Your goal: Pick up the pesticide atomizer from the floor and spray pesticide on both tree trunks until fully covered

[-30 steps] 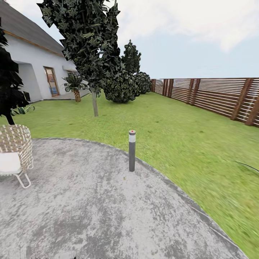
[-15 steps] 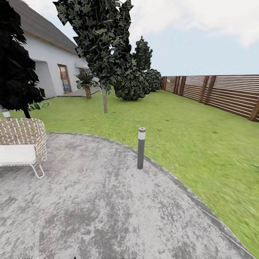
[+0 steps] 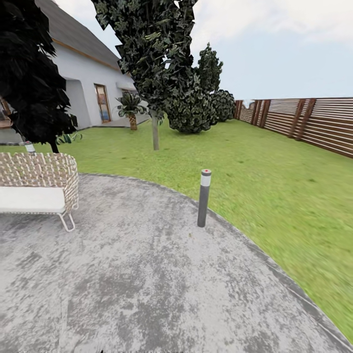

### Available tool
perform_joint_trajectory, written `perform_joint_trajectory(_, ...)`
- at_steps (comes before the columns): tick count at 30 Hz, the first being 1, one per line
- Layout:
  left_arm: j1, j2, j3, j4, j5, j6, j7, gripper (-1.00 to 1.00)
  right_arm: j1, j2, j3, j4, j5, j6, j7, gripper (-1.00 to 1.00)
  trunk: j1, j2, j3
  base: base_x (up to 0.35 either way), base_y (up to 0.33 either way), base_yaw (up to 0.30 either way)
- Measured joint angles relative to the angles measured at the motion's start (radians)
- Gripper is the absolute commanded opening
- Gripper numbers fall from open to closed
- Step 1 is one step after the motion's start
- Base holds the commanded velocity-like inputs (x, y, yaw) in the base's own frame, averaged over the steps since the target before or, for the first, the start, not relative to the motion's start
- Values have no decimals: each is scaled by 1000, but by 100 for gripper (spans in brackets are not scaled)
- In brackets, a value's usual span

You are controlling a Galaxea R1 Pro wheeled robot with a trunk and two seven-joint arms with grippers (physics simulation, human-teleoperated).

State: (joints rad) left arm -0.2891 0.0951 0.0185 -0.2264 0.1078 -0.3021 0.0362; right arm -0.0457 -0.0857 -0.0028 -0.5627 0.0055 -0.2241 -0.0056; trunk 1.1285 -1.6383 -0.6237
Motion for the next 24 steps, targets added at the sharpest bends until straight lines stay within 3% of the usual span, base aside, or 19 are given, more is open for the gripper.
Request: perform_joint_trajectory(24, 0, 2, 1, 0, 0, 0, 2, 100, 0, 0, 0, 1, 0, -2, 0, 100, 92, -168, -106, 0, 0, 176)
